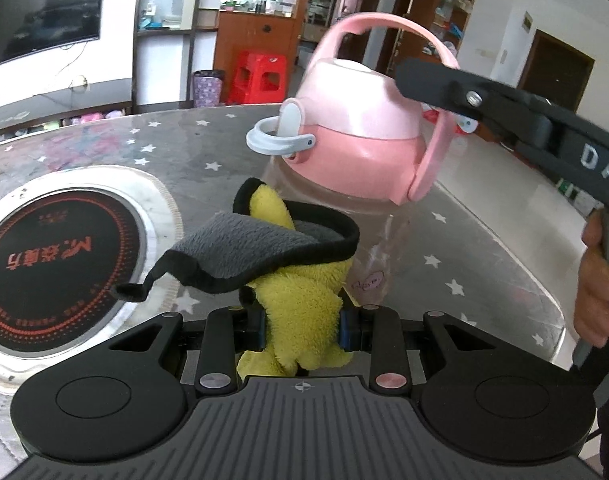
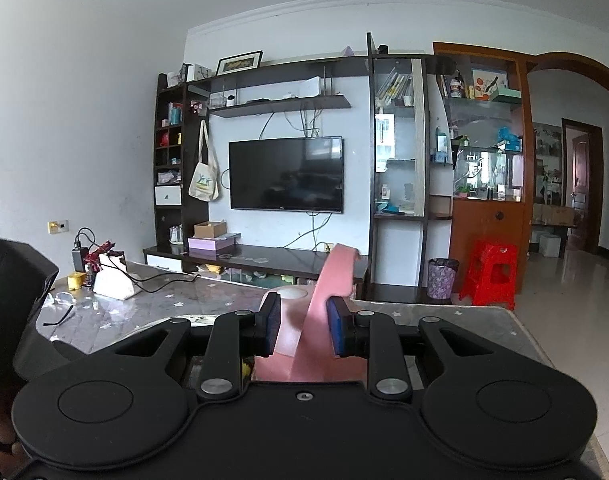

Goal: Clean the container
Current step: 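Rotate the bottle with the right tool while the left tool holds the cloth against it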

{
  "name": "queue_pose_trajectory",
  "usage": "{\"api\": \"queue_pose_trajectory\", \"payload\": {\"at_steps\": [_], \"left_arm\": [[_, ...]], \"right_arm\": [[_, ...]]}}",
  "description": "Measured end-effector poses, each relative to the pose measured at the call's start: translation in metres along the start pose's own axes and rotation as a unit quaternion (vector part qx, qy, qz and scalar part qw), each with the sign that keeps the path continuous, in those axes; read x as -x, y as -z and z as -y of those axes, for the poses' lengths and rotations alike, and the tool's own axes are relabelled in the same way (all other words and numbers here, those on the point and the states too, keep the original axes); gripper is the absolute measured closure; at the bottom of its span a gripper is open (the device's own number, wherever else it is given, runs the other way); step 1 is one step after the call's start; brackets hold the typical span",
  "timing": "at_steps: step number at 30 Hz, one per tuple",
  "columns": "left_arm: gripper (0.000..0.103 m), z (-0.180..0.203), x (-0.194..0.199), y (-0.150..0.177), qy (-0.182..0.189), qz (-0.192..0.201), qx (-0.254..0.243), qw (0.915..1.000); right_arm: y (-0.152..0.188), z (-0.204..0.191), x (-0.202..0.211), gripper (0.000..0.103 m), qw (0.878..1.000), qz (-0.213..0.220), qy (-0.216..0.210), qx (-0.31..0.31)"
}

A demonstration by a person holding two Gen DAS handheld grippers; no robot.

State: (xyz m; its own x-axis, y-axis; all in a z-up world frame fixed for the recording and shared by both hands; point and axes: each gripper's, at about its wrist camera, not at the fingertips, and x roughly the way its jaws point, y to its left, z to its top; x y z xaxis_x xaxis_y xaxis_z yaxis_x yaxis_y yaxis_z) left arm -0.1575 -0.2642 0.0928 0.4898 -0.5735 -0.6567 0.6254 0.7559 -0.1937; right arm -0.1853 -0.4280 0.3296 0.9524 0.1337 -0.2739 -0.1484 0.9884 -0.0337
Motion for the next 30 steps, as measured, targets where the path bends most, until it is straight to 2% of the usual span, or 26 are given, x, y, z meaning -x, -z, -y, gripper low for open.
{"api": "queue_pose_trajectory", "payload": {"at_steps": [11, 20, 30], "left_arm": [[0.073, -0.006, 0.010, -0.015, -0.010, 0.021, -0.009, 0.9997], [0.073, -0.005, 0.002, -0.011, -0.007, 0.010, -0.019, 0.9998], [0.073, -0.013, -0.012, 0.000, -0.010, -0.015, -0.009, 0.9998]], "right_arm": [[0.004, 0.005, -0.001, 0.075, 1.000, 0.005, 0.011, -0.002], [0.009, 0.001, -0.002, 0.075, 1.000, 0.008, 0.014, 0.011], [0.011, 0.001, -0.002, 0.075, 1.000, 0.009, 0.017, 0.018]]}}
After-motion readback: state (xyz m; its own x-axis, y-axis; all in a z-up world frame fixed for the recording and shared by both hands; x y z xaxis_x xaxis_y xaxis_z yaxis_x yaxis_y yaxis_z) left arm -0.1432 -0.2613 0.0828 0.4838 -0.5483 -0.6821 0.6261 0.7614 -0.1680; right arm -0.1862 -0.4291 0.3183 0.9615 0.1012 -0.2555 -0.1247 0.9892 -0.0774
